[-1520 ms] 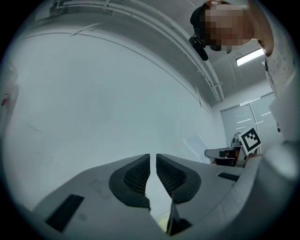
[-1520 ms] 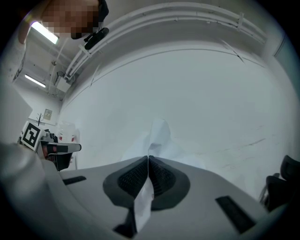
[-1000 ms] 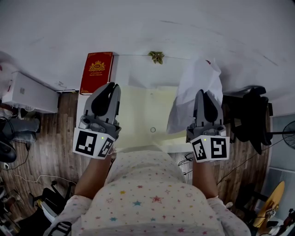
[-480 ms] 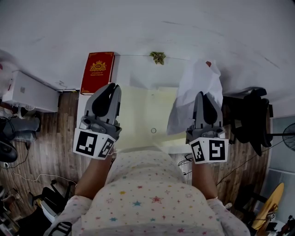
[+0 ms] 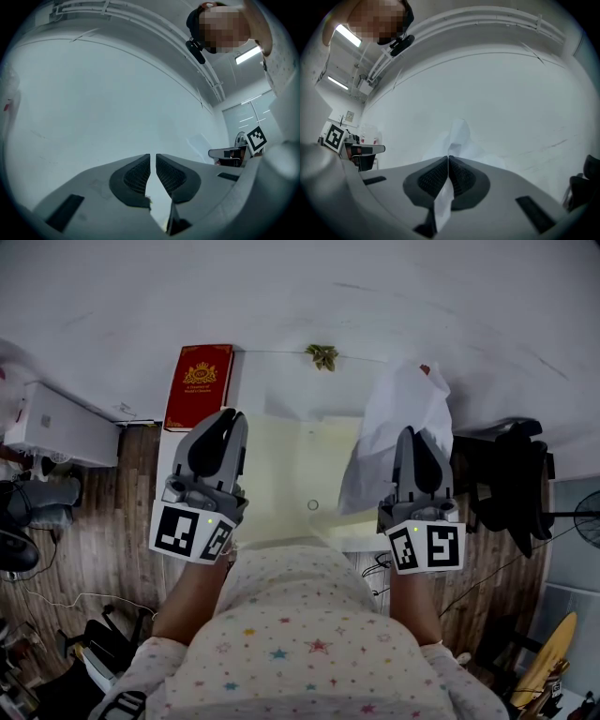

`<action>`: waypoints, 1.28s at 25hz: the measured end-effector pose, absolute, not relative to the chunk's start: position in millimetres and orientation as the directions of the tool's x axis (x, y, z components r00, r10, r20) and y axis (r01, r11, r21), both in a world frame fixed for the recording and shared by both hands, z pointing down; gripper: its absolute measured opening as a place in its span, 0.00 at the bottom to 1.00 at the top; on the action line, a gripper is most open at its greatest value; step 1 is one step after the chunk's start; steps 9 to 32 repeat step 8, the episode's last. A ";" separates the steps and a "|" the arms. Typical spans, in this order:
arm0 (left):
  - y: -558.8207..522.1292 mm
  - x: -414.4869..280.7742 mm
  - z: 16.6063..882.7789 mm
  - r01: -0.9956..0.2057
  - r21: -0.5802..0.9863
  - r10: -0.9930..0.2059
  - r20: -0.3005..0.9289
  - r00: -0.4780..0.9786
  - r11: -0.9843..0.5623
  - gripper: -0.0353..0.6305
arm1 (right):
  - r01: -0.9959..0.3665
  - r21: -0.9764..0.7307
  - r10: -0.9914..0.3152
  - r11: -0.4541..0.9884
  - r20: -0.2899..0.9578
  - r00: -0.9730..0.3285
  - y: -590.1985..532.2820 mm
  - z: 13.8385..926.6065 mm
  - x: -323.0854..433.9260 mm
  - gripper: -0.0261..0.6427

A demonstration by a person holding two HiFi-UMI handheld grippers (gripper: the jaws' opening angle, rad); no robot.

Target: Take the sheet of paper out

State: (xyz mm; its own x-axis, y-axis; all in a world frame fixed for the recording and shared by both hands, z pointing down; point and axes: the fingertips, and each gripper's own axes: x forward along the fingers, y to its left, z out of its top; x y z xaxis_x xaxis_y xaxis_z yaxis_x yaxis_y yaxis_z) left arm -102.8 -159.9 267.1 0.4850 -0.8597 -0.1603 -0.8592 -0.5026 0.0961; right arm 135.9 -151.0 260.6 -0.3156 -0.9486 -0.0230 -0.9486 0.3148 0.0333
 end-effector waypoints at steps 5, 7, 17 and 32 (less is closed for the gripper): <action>-159.8 -103.9 270.4 -0.861 0.096 -0.863 -0.152 0.482 -0.499 0.12 | -0.948 0.024 -0.948 0.317 -0.022 -0.317 -150.4 259.9 135.7 0.04; -158.9 -104.0 270.9 -0.862 0.097 -0.863 -0.150 0.482 -0.498 0.12 | -0.947 0.022 -0.947 0.319 -0.021 -0.320 -149.6 259.7 135.4 0.04; -158.3 -104.0 271.1 -0.862 0.097 -0.863 -0.150 0.482 -0.498 0.12 | -0.947 0.021 -0.947 0.320 -0.021 -0.321 -149.1 259.6 135.2 0.04; -158.3 -104.0 271.1 -0.862 0.097 -0.863 -0.150 0.482 -0.498 0.12 | -0.947 0.021 -0.947 0.320 -0.021 -0.321 -149.1 259.6 135.2 0.04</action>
